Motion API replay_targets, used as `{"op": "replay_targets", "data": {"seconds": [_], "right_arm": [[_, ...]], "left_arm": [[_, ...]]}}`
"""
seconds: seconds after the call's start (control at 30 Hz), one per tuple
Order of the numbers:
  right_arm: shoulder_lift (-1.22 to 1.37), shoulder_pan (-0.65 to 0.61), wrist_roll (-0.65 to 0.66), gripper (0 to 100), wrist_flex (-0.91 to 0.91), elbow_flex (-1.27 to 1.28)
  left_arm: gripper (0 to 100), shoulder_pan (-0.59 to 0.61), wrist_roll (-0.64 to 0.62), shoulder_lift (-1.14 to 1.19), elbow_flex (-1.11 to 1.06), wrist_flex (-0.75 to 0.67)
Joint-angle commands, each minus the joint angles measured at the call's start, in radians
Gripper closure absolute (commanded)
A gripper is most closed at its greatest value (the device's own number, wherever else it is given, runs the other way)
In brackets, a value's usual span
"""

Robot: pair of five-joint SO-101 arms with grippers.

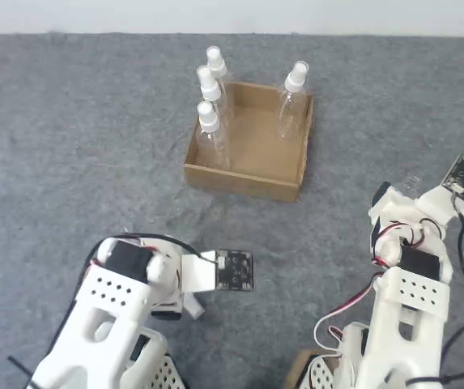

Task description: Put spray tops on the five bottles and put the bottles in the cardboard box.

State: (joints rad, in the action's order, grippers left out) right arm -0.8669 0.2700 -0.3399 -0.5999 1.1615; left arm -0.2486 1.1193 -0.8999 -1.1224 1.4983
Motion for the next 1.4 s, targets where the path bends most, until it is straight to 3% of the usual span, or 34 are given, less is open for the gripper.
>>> {"op": "replay_targets", "data": {"seconds": [0.0,0.27,0.43,0.6,1.13,1.37], "right_arm": [[-0.042,-0.01,-0.003,97.2,0.03,-0.014],[-0.042,-0.01,-0.003,97.2,0.03,-0.014],[-0.041,-0.01,-0.003,97.2,0.03,-0.014],[-0.041,-0.01,-0.003,97.2,0.03,-0.014],[-0.041,-0.01,-0.003,97.2,0.03,-0.014],[-0.039,-0.01,-0.003,97.2,0.03,-0.014]], "left_arm": [[77,-0.017,0.023,-0.021,-0.061,-0.097],[77,-0.075,0.011,-0.021,-0.17,-0.222],[77,-0.153,-0.071,-0.021,-0.254,-0.315],[77,-0.163,-0.118,-0.021,-0.257,-0.327],[95,-0.169,-0.325,-0.023,-0.265,-0.419],[90,-0.169,-0.325,-0.021,-0.263,-0.419]]}}
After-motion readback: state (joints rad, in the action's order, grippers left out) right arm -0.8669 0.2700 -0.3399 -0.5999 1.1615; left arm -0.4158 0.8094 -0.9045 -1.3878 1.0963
